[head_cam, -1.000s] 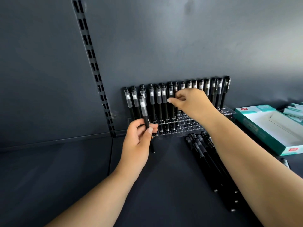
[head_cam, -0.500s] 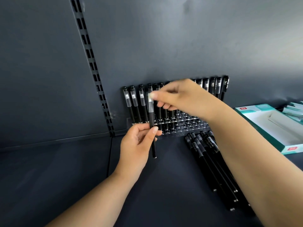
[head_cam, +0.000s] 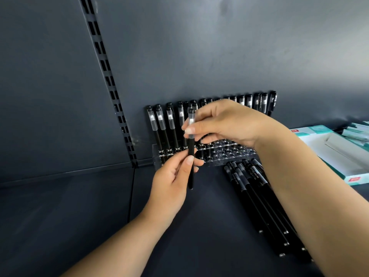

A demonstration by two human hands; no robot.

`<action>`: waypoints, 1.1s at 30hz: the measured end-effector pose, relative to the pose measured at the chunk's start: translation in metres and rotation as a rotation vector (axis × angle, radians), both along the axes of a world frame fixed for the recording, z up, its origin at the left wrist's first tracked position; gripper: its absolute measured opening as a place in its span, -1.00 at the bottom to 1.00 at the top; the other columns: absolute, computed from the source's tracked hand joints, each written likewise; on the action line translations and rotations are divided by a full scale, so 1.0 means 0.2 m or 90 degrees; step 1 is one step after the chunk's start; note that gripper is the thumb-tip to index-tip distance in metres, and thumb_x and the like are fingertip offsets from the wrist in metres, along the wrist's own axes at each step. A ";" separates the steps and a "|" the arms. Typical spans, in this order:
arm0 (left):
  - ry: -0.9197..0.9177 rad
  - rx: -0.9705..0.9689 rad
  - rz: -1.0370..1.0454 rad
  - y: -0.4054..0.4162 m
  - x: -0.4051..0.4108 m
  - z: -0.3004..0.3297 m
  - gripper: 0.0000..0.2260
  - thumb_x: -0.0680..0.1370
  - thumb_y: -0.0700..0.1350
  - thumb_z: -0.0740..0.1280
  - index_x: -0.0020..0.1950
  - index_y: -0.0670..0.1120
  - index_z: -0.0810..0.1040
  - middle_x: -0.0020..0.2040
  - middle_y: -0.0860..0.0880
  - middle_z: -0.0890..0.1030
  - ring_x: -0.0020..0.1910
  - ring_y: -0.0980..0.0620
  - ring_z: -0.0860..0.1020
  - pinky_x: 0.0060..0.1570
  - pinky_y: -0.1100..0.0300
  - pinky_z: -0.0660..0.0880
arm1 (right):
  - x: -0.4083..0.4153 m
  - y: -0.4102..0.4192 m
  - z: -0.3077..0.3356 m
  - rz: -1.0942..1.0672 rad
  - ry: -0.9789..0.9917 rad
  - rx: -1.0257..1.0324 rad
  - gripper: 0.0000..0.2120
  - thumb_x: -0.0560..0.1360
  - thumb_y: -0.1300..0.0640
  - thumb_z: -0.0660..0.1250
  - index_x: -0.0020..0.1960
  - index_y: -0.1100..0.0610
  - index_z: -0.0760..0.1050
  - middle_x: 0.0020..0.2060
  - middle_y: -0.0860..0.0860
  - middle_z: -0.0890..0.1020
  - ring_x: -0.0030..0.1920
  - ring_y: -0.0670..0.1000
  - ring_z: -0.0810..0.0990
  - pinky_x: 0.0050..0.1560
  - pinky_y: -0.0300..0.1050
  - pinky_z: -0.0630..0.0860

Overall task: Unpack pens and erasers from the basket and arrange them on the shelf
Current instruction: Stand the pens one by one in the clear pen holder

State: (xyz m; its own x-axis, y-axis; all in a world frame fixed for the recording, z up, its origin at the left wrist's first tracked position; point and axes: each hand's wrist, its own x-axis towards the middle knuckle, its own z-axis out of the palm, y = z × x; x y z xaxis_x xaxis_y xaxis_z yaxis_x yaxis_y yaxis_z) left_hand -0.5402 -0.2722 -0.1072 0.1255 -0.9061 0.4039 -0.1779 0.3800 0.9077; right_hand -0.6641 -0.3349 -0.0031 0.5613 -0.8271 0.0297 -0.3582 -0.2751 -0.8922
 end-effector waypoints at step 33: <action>-0.470 0.142 0.001 -0.02 0.01 -0.04 -0.53 0.61 0.04 -0.11 0.50 0.03 -0.14 0.30 0.35 -0.16 0.28 0.44 -0.30 0.34 0.31 -0.36 | -0.07 -0.20 -0.18 -0.363 0.149 -0.390 -0.72 0.45 -0.06 0.34 -0.21 0.16 0.46 -0.24 0.10 0.64 -0.21 0.05 0.58 -0.17 -0.13 0.48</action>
